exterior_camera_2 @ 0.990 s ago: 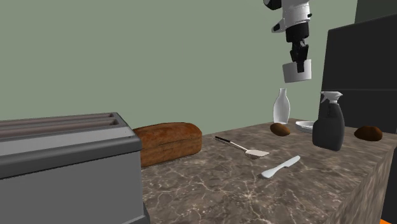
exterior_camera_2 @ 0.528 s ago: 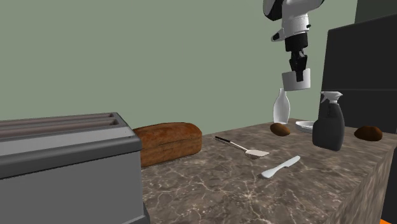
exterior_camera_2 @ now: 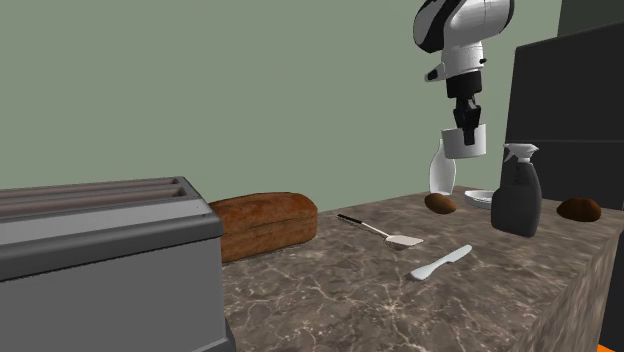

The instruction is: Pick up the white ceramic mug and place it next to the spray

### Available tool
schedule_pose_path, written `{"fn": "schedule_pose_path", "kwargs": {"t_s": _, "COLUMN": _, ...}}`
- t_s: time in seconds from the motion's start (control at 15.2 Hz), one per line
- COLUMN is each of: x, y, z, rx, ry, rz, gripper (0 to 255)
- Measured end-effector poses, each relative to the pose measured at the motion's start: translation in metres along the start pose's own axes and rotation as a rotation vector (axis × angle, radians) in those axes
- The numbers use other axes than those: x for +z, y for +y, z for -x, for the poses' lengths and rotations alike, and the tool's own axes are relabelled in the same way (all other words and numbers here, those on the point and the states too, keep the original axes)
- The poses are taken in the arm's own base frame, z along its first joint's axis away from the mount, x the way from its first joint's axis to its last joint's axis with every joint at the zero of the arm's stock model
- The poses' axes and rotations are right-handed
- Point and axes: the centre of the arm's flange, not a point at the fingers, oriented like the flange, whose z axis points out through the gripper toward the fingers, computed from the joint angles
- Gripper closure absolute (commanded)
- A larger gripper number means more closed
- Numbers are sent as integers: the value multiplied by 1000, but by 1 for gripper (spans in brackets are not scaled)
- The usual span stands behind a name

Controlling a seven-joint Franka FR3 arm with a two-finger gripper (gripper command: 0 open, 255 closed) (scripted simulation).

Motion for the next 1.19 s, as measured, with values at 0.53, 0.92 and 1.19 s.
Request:
{"fn": "schedule_pose_path", "kwargs": {"t_s": 0.53, "x": 42, "y": -4, "z": -6, "rx": 0, "ry": 0, "rz": 0, "gripper": 255}}
{"fn": "schedule_pose_path", "kwargs": {"t_s": 0.92, "x": 72, "y": -7, "z": -12, "rx": 0, "ry": 0, "rz": 0, "gripper": 255}}
{"fn": "schedule_pose_path", "kwargs": {"t_s": 1.19, "x": 94, "y": -8, "z": -16, "rx": 0, "ry": 0, "rz": 0, "gripper": 255}}
